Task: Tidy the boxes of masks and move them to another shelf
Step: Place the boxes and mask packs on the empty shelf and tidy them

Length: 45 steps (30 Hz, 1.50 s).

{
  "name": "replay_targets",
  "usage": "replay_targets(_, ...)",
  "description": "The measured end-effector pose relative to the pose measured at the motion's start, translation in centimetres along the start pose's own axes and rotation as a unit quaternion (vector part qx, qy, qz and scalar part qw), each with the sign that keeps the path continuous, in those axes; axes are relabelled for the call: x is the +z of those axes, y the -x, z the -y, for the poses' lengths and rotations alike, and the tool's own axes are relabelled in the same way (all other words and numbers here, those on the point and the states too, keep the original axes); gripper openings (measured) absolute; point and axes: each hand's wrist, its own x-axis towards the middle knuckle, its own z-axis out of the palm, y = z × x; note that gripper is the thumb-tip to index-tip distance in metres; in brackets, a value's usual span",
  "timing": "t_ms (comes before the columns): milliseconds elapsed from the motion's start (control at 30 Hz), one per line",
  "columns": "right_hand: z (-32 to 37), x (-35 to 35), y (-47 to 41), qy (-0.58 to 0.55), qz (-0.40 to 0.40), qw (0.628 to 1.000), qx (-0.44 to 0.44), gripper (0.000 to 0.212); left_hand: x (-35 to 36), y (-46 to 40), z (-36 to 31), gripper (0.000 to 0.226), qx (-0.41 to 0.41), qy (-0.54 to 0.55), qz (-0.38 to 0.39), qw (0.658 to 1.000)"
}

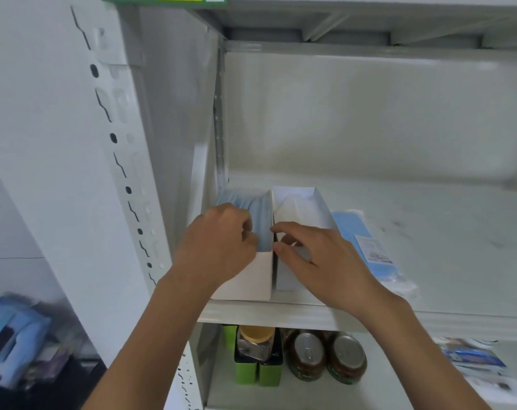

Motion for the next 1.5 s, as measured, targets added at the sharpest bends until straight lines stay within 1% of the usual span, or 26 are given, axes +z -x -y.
replay_targets(33,-0.1,-0.1,-0.2,-0.015,0.009,1.0,0.011,0.03,-0.1,-0.5,-0.4,0.014,-0.007,-0.028,0.019,0.999)
replay_targets(100,-0.4,-0.5,-0.6,-0.042,0.012,0.999,0.027,0.025,-0.1,-1.8,-1.0,0.027,-0.026,-0.094,0.082,0.992)
replay_targets(167,-0.9,-0.9,-1.0,-0.054,-0.012,0.998,0.038,0.023,-0.4,-3.2,-1.4,0.037,-0.037,-0.147,0.147,0.977)
replay_targets(200,-1.2,-0.9,-1.2,-0.059,-0.02,0.997,0.043,0.021,-0.5,-3.7,-1.5,0.038,-0.04,-0.162,0.169,0.971)
replay_targets(267,-1.7,-0.8,-1.5,-0.061,-0.028,0.996,0.056,0.022,-0.5,-4.5,-1.5,0.038,-0.043,-0.174,0.198,0.964)
replay_targets(367,-2.1,-0.3,-1.5,-0.064,-0.049,0.995,0.063,0.03,-0.3,-4.8,-1.7,0.047,-0.042,-0.188,0.214,0.957)
replay_targets(467,-2.2,0.0,-1.5,-0.07,-0.062,0.993,0.066,0.032,0.0,-4.9,-1.8,0.042,-0.047,-0.187,0.2,0.961)
replay_targets(567,-2.2,0.1,-1.4,-0.054,-0.055,0.995,0.061,0.028,0.4,-4.4,-1.5,0.038,-0.072,-0.126,0.158,0.977)
replay_targets(633,-2.3,0.1,-1.4,-0.053,-0.055,0.996,0.056,0.027,0.4,-3.6,-1.1,0.033,-0.099,-0.06,0.09,0.989)
replay_targets(700,-2.4,0.1,-1.3,-0.058,-0.055,0.995,0.054,0.026,0.2,-2.6,-1.0,0.028,-0.112,-0.009,0.019,0.993)
replay_targets(767,-2.4,0.1,-1.4,-0.06,-0.053,0.995,0.055,0.023,0.3,-1.8,-1.3,0.026,-0.094,-0.014,-0.005,0.995)
replay_targets(833,-2.3,0.2,-1.5,-0.066,-0.059,0.994,0.057,0.02,0.5,-1.1,-1.6,0.025,-0.063,-0.068,-0.01,0.996)
replay_targets(900,-2.0,0.2,-1.4,-0.072,-0.062,0.994,0.052,0.022,0.5,-0.3,-1.6,0.029,-0.031,-0.105,-0.038,0.993)
replay_targets(1000,-1.2,0.4,-1.3,-0.035,-0.043,0.998,0.016,0.036,0.2,0.8,-1.0,0.034,0.047,-0.096,-0.138,0.985)
replay_targets(1033,-0.7,0.4,-1.4,-0.017,-0.035,0.999,-0.005,0.039,0.2,1.1,-0.6,0.033,0.076,-0.082,-0.143,0.983)
replay_targets(1067,-0.3,0.4,-1.5,0.0,-0.02,0.999,-0.026,0.04,0.4,1.2,-0.3,0.031,0.101,-0.058,-0.116,0.986)
replay_targets(1100,0.2,0.6,-1.7,0.018,-0.002,0.999,-0.047,0.041,0.5,1.3,0.0,0.031,0.113,-0.036,-0.068,0.991)
replay_targets(1133,0.5,0.7,-1.9,0.042,0.016,0.997,-0.061,0.041,0.7,1.4,0.3,0.034,0.116,-0.024,-0.021,0.993)
replay_targets(1167,0.7,0.9,-2.0,0.065,0.032,0.995,-0.068,0.041,0.9,1.5,0.7,0.04,0.114,-0.025,0.007,0.993)
replay_targets(1200,0.8,1.0,-2.2,0.082,0.046,0.993,-0.067,0.041,1.0,1.6,1.0,0.043,0.111,-0.024,0.016,0.993)
replay_targets(1267,0.8,1.1,-2.3,0.092,0.069,0.992,-0.055,0.045,1.1,1.9,1.1,0.044,0.105,-0.02,0.002,0.994)
replay_targets(1367,0.8,1.1,-2.4,0.103,0.069,0.991,-0.043,0.045,1.2,2.5,1.0,0.048,0.079,-0.033,-0.061,0.994)
replay_targets(1400,0.8,1.1,-2.4,0.112,0.057,0.991,-0.034,0.044,1.2,2.6,1.0,0.049,0.067,-0.042,-0.062,0.995)
replay_targets(1500,1.1,0.9,-2.4,0.168,0.033,0.985,-0.025,0.044,1.1,2.8,1.3,0.058,0.046,-0.071,-0.024,0.996)
